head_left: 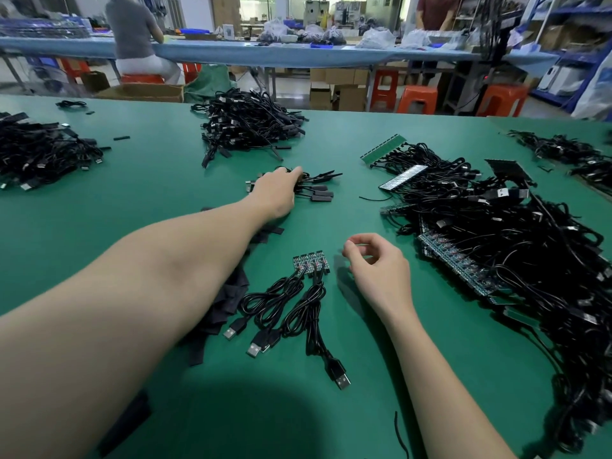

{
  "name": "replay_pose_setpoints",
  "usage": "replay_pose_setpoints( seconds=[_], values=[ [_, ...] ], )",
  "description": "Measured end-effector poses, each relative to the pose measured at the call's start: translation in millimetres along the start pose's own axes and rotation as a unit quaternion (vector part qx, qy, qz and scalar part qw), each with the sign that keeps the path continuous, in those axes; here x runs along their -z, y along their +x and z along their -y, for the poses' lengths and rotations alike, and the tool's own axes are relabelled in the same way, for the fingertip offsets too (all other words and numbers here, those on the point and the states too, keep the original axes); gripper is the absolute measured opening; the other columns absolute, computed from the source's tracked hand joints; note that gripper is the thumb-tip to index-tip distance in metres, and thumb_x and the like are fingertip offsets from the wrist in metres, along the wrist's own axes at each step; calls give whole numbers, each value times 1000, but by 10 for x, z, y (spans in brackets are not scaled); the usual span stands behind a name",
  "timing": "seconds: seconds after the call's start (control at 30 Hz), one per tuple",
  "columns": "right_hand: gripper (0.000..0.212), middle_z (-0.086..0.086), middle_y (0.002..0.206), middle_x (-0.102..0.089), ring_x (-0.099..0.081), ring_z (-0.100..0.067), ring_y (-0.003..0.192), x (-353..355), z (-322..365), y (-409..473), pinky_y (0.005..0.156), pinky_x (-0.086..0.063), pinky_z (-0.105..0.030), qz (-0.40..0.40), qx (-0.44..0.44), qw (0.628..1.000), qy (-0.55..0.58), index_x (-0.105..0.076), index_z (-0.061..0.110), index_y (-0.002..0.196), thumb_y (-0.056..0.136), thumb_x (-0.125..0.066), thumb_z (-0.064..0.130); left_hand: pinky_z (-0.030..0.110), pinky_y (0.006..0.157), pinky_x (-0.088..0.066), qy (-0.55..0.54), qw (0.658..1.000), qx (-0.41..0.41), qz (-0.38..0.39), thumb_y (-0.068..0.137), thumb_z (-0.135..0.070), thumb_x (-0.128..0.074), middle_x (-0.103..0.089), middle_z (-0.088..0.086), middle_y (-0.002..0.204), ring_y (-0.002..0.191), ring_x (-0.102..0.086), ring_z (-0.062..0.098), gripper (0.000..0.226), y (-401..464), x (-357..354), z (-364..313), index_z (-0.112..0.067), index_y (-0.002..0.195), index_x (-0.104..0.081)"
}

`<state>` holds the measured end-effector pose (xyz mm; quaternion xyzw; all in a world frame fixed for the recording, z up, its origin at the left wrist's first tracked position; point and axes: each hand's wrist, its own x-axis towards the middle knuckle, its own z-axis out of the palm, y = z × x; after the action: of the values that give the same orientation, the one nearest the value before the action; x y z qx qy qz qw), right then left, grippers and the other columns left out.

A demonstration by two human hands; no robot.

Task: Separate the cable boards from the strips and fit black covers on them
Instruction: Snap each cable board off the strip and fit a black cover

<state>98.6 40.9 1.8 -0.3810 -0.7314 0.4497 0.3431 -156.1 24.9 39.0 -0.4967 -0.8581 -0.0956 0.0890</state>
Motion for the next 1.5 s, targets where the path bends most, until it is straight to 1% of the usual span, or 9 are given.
replay_pose_setpoints(
  seconds=[0.2,0.4,0.6,0.83,0.93,1.1,1.27,1.37,1.5],
  values=[
    [6,28,76,-67,-62,3,67,-26,-31,11,65,-46,-24,3,11,999,-42,-69,33,84,88,-66,37,51,91,-48,-50,998,31,24,97,-19,-53,-50,18,123,112,-51,40,45,6,51,-46,-14,138,-36],
    [4,31,74,-66,-63,3,71,-50,-23,-20,68,-47,-22,10,23,995,-99,-68,35,85,85,-64,37,43,96,-47,-168,984,62,-17,93,-26,-60,-56,13,115,107,-54,32,31,-215,10,-215,-10,118,-53],
    [3,23,72,-69,-65,0,76,-30,26,-47,67,-43,-23,30,33,991,-128,-67,35,86,85,-65,38,30,85,-46,-304,945,83,-92,94,-21,-60,-65,1,99,79,-53,10,13,-671,130,-484,-12,103,-64],
    [14,28,71,-69,-68,-5,77,-41,165,-42,80,-54,-31,97,-5,988,-124,-70,37,87,79,-72,48,24,78,-39,-330,938,66,87,99,-25,-53,-66,-1,110,93,-57,14,14,-1207,393,-627,-19,109,-62],
    [15,21,74,-73,-66,-4,74,-43,229,-66,74,-50,-29,102,-19,992,-71,-71,34,89,79,-79,42,22,69,-42,-355,926,80,102,97,-25,-55,-66,-3,110,84,-58,9,14,-1353,411,-607,-21,110,-61],
    [20,8,70,-75,-60,0,55,23,329,-138,57,-46,-13,154,-53,976,146,-72,21,97,81,-84,16,25,83,-48,-429,898,88,36,93,-14,-59,-68,-7,108,79,-59,6,17,-1469,396,-608,-22,107,-65],
    [21,-1,74,-74,-62,-11,54,23,320,-201,55,-52,-18,183,-141,935,269,-71,12,100,83,-79,3,23,82,-52,-478,876,70,-1,88,-10,-68,-72,-4,103,74,-62,6,17,-1502,409,-638,-18,103,-68],
    [23,-10,89,-74,-68,-13,63,34,295,-216,61,-55,-18,187,-179,894,366,-69,8,106,85,-74,-1,24,79,-53,-555,822,126,16,88,-14,-75,-73,3,101,80,-66,11,19,-1530,381,-656,-11,105,-66],
    [28,-11,99,-75,-72,-14,76,77,256,-241,67,-56,-18,200,-188,877,393,-68,8,108,82,-76,2,18,49,-47,-702,679,182,115,89,-9,-73,-71,8,80,55,-63,12,17,-1582,383,-646,-12,102,-62]
  ],
)
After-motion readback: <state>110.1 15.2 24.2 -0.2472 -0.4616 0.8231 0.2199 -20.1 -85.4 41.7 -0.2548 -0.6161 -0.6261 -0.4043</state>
